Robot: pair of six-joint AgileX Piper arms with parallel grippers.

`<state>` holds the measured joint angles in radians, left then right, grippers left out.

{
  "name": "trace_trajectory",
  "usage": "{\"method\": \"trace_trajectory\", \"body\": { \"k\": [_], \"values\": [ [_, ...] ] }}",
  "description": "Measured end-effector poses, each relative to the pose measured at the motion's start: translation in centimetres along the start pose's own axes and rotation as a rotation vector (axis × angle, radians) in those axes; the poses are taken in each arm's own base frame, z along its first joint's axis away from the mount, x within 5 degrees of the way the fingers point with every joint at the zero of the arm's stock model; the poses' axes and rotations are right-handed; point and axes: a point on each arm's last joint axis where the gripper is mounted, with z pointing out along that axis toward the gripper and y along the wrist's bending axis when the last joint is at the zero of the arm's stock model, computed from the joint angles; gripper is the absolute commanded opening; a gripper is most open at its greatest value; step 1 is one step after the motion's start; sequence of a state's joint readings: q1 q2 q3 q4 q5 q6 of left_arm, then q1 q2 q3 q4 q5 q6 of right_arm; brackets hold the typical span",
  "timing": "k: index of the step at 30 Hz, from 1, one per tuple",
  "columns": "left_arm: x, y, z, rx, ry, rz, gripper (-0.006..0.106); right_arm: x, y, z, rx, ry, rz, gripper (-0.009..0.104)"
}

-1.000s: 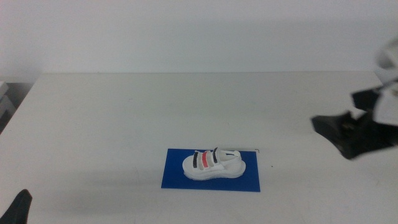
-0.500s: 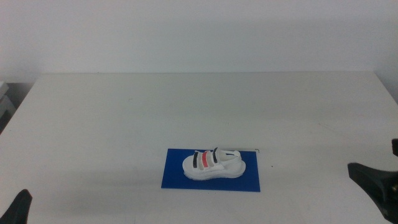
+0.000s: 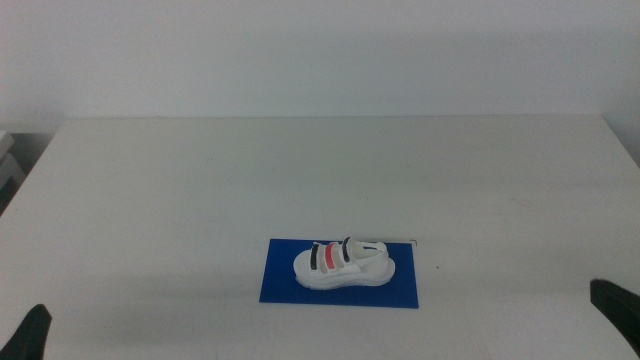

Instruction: Use one arm to grab the shoe from the table and place it on the mat.

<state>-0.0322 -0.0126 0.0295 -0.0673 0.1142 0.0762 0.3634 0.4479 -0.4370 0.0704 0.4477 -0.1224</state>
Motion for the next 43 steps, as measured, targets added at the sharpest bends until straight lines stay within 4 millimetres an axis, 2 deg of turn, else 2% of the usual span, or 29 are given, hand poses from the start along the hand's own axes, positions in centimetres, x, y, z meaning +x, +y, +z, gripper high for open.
{"method": "trace_trajectory", "body": {
  "k": [4, 11, 17, 33, 43],
  "values": [
    [0.0, 0.0, 0.0, 0.0, 0.0, 0.0, 0.094, 1.5, 0.1, -0.8, 0.004, -0.048, 0.0, 0.076],
    [0.0, 0.0, 0.0, 0.0, 0.0, 0.0, 0.094, 5.3, 0.3, -1.8, 0.016, -0.117, -0.016, 0.076],
    [0.0, 0.0, 0.0, 0.0, 0.0, 0.0, 0.094, 7.3, 0.3, -2.4, 0.04, -0.182, -0.05, 0.076],
    [0.0, 0.0, 0.0, 0.0, 0.001, 0.0, 0.094, 12.1, 0.4, 0.0, 0.04, -0.049, -0.071, 0.076],
    [0.0, 0.0, 0.0, 0.0, 0.0, 0.0, 0.094, 12.4, 0.4, 0.2, 0.041, -0.058, -0.071, 0.076]
  ]
}}
